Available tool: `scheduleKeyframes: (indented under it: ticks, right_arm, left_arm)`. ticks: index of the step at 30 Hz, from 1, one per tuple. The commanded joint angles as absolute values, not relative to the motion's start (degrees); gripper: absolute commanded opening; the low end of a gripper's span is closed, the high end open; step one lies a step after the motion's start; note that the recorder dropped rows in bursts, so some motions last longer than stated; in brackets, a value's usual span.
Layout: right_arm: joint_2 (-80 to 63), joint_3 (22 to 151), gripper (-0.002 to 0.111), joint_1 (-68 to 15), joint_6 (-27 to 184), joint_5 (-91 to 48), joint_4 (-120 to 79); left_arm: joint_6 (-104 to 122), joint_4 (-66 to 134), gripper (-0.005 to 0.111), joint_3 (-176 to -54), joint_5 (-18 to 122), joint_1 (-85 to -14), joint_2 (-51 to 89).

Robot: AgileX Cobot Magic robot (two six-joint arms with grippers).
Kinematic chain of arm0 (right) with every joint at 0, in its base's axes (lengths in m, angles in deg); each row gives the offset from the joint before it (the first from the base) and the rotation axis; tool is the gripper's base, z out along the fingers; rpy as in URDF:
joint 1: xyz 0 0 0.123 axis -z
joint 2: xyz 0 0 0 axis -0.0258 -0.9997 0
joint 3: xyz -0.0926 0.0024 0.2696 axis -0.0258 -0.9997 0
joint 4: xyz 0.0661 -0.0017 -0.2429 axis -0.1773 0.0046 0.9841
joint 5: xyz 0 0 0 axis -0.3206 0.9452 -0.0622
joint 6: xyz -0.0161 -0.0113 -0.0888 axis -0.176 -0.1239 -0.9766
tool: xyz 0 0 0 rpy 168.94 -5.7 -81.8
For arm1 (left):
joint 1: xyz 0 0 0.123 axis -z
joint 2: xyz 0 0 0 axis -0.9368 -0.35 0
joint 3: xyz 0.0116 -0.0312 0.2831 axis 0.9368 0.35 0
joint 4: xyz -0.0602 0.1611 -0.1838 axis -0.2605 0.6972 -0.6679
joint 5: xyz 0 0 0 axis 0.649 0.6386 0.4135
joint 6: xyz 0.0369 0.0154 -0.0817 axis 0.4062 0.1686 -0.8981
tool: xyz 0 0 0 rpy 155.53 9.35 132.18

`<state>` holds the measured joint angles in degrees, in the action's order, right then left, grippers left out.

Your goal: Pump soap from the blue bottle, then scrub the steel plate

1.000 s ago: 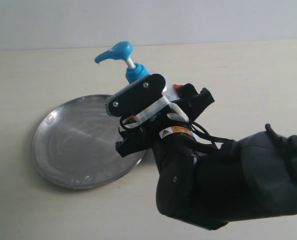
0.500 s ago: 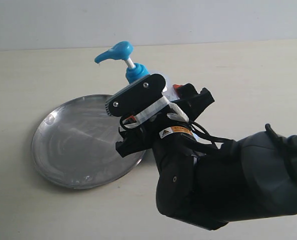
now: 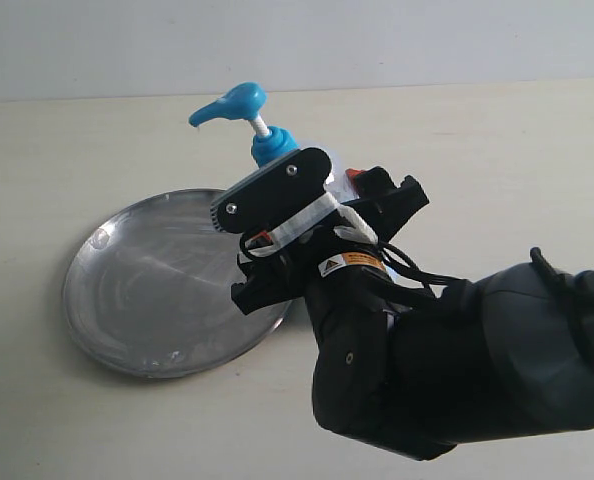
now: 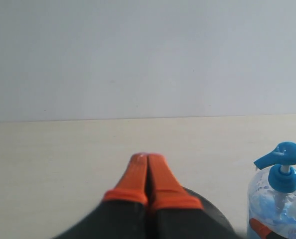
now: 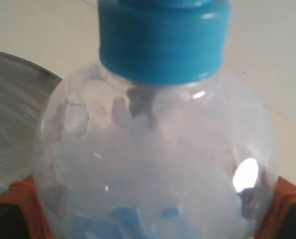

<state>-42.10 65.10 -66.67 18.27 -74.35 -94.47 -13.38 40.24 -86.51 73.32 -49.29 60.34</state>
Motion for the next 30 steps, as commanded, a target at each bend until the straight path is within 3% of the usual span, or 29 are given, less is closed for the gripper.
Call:
scheduleKeyframes:
  ticks: [1, 19, 30]
  right_arm:
    - [-41.63, 65.92, 0.0, -66.78, 17.78, -77.66, -92.06]
    - [-41.63, 65.92, 0.0, -66.78, 17.74, -77.33, -92.06]
    - [-41.63, 65.92, 0.0, -66.78, 17.86, -77.33, -92.06]
  left_arm:
    - [-13.3, 40.48, 0.0, -86.99, 73.11, -48.95, 60.23]
    - [-13.3, 40.48, 0.0, -86.99, 72.67, -48.95, 59.07]
    - [-13.3, 35.11, 0.0, -86.99, 72.96, -48.95, 44.03]
